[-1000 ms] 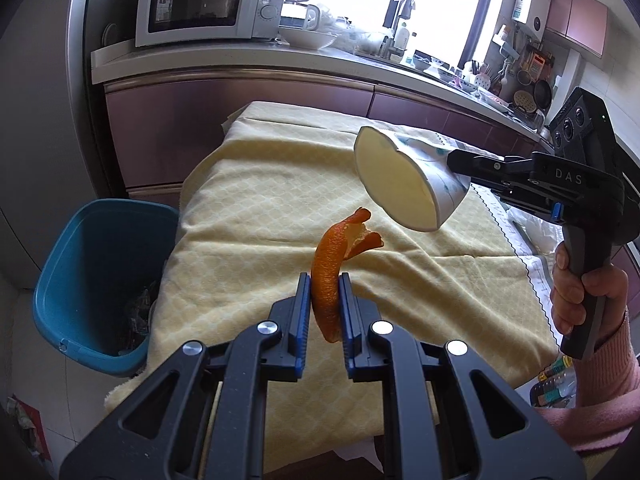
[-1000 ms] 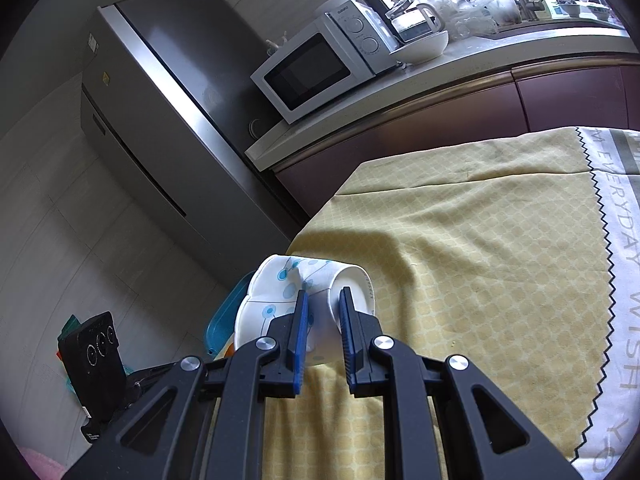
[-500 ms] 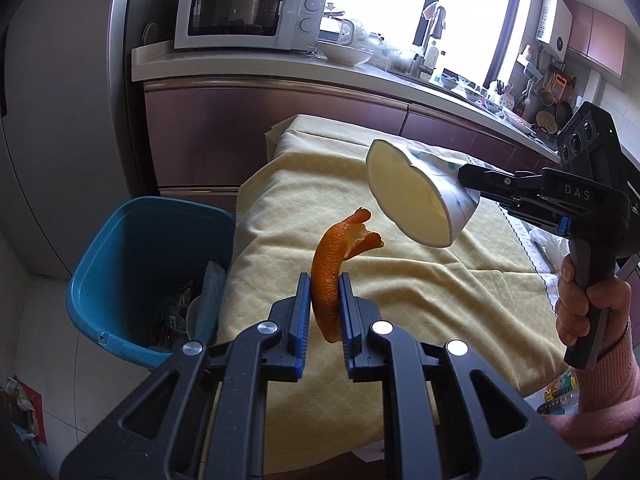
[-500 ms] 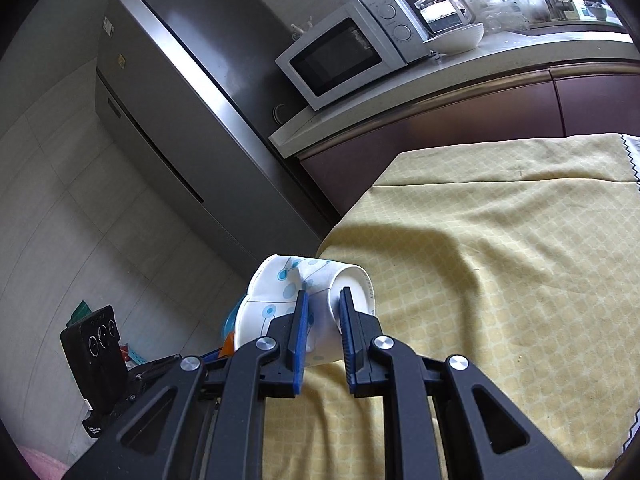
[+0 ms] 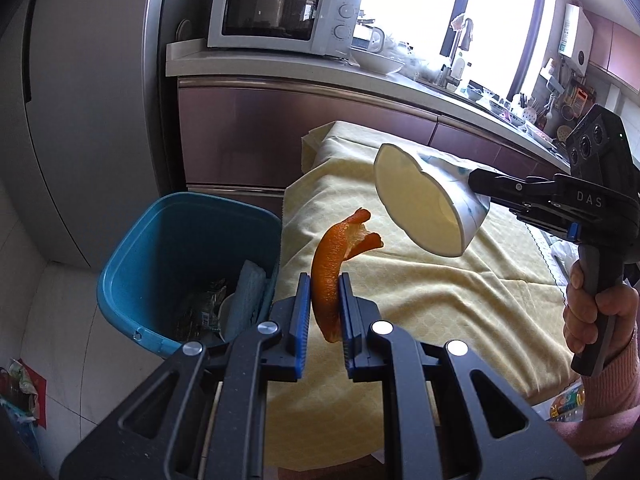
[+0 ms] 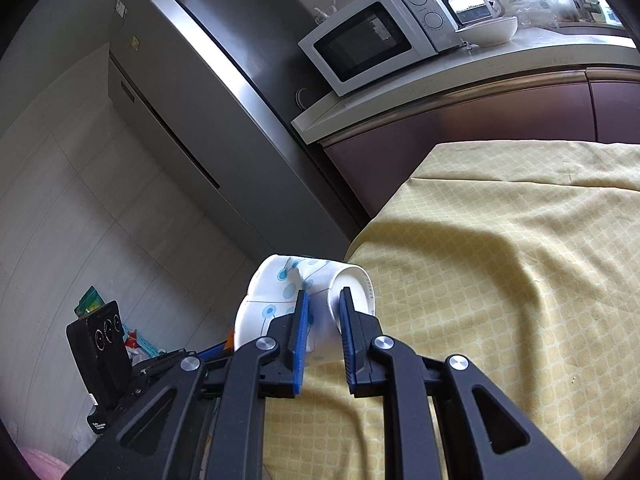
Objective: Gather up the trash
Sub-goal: 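Carry the orange peel and paper cup over the teal bin with both tools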
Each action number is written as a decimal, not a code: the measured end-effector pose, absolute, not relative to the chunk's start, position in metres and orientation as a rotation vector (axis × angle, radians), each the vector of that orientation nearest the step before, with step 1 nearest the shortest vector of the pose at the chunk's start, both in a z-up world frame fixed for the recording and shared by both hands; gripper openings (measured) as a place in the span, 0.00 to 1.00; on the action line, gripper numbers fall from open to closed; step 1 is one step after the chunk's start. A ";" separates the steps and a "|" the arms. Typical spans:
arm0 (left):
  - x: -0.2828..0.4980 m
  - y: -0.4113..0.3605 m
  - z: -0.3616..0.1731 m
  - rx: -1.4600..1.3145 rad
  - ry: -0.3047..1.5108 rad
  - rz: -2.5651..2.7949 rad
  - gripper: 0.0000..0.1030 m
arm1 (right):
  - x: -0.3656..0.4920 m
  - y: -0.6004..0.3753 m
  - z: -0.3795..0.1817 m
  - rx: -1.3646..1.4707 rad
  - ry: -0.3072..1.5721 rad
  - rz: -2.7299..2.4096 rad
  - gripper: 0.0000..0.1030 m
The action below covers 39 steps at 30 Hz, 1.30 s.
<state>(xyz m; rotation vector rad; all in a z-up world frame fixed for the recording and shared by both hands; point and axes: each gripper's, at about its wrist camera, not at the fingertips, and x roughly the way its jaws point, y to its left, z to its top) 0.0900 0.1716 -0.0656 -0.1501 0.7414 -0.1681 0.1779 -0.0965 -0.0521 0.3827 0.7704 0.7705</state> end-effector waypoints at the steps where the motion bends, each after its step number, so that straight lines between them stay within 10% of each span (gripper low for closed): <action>1: 0.090 0.173 -0.065 -0.151 0.741 -0.164 0.14 | 0.177 -0.096 -0.053 0.380 0.771 0.776 0.14; 39: 0.098 0.222 -0.077 -0.196 0.760 -0.014 0.14 | 0.192 -0.023 -0.045 0.289 0.807 0.860 0.14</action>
